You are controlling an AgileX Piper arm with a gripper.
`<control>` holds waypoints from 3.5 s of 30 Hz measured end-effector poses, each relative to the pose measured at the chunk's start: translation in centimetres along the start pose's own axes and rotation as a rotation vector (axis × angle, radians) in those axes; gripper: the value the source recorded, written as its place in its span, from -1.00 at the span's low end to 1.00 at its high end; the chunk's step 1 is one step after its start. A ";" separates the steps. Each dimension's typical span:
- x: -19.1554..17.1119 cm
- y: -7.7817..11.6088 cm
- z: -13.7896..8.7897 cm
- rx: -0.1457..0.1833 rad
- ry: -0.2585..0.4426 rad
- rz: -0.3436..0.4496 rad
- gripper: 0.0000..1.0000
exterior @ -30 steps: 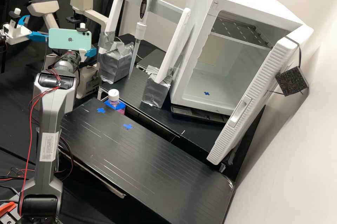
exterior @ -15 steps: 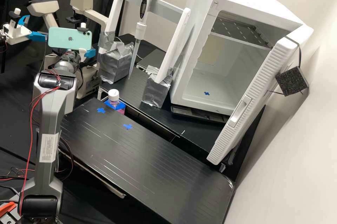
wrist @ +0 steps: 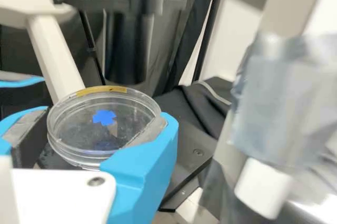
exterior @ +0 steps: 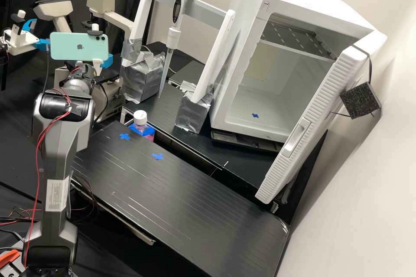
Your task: Move the petri dish to the bench
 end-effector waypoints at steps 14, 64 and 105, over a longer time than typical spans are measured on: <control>-9.7 -1.9 -0.8 -0.039 0.110 0.055 -1.00; -32.0 -2.3 17.6 0.139 -0.344 0.387 -1.00; -34.0 -2.4 18.3 0.137 -0.428 0.387 1.00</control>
